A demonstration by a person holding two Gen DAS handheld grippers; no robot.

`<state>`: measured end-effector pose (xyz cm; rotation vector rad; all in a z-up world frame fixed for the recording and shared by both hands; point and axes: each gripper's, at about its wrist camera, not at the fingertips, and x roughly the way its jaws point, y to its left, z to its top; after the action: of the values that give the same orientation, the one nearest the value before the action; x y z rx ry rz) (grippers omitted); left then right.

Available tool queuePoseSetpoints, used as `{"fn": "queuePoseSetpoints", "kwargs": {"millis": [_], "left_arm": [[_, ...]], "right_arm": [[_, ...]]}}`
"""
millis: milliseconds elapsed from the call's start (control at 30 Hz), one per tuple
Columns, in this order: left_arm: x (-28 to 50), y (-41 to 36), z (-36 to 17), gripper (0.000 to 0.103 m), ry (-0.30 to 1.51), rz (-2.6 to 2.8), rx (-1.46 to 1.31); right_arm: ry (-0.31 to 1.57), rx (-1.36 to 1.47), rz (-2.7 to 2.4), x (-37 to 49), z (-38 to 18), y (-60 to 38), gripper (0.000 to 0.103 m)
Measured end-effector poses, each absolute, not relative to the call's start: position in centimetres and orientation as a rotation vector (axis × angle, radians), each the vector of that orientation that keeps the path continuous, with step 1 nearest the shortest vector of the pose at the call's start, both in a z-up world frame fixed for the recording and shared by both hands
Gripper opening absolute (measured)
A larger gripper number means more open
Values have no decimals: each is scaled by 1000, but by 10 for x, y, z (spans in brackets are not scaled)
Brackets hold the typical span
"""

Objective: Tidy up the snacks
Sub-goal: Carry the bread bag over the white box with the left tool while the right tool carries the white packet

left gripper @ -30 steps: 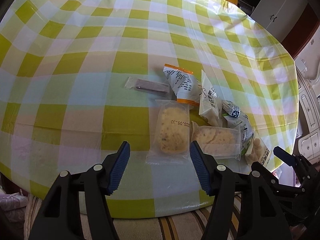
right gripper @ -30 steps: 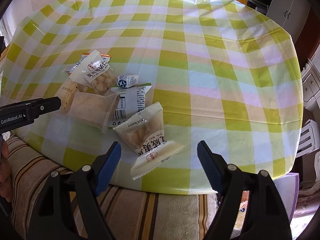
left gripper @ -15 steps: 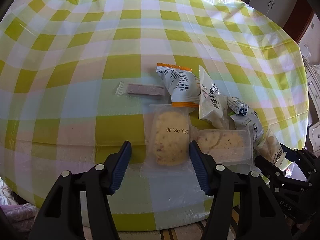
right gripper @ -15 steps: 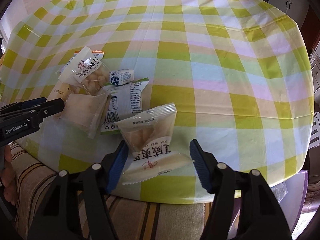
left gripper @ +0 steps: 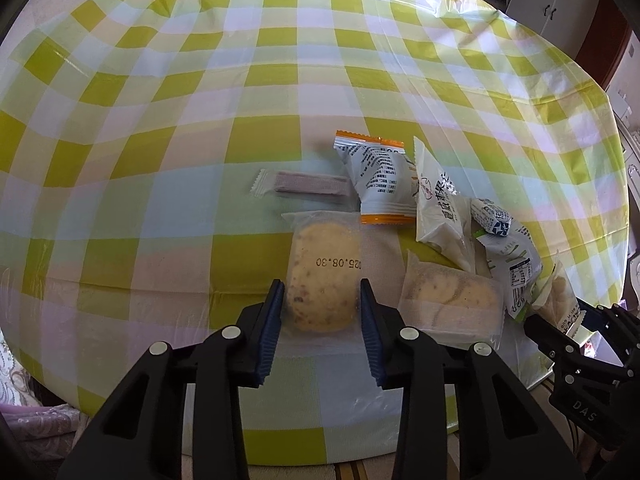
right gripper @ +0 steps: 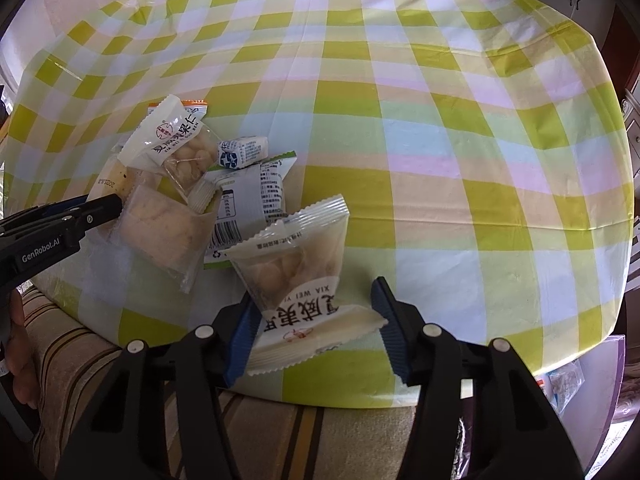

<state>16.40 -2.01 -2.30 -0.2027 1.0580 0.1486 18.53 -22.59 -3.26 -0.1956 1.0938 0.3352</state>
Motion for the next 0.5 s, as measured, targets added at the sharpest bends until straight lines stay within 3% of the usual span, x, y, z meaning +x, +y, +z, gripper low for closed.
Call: {"fn": "queuePoseSetpoints", "kwargs": {"millis": [500], "left_arm": [[145,-15,0,35,1006,185,-229]], "right_arm": [[1045,-187,311,173,-16,-235,54]]}}
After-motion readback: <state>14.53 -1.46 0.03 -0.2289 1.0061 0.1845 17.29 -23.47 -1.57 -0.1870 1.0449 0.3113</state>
